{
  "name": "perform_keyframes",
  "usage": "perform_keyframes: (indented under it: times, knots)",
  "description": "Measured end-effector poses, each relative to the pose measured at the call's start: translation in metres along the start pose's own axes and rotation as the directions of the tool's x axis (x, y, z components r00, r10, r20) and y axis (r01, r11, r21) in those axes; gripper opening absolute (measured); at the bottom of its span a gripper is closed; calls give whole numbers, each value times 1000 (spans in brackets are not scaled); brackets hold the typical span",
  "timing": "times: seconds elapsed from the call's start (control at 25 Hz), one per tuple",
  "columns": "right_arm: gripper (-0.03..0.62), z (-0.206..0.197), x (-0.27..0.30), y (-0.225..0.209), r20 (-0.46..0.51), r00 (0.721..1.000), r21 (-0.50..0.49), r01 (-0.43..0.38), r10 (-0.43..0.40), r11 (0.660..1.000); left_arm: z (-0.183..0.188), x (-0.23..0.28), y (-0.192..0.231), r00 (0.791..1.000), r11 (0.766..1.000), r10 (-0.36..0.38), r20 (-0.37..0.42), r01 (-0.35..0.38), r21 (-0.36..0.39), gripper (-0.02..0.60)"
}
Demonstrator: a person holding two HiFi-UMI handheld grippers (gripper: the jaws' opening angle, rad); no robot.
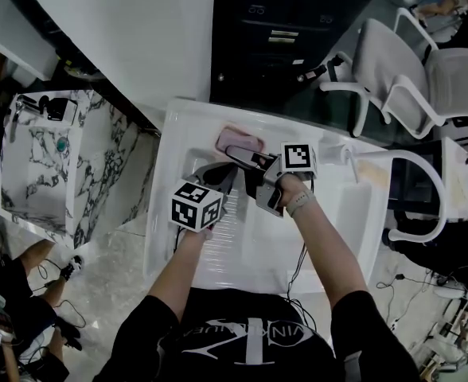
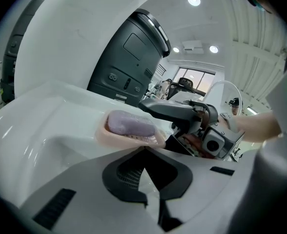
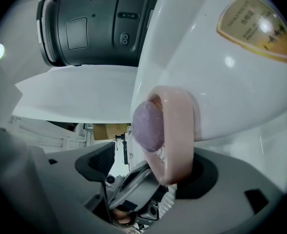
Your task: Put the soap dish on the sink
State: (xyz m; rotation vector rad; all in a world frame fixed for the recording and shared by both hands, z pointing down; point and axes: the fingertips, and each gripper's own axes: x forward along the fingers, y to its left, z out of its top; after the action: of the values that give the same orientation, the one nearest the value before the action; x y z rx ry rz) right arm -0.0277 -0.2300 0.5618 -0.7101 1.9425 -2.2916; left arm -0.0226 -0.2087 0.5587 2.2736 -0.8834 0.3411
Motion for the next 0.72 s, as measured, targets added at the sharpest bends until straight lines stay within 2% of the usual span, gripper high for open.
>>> perform_keyframes:
  times: [0.12, 0.24, 0.4, 0.72]
  knots:
    - [342, 0, 1, 0, -2, 1000, 1, 2, -2, 1000, -4, 5, -8, 998, 999, -40, -39, 41, 14, 14]
    - [342, -1, 1, 0, -3, 1000, -3, 6, -6, 1000, -7, 10, -12, 996, 998, -42, -73, 45, 42, 14]
    - [342, -1, 0, 0, -5, 1000, -7, 7, -7, 1000, -6, 11, -12, 997, 998, -34, -68, 37, 46, 14]
    - [342, -8, -3, -6, -17, 1000, 8, -4, 5, 1000, -5, 17, -11, 998, 999, -46, -46, 46, 7, 14]
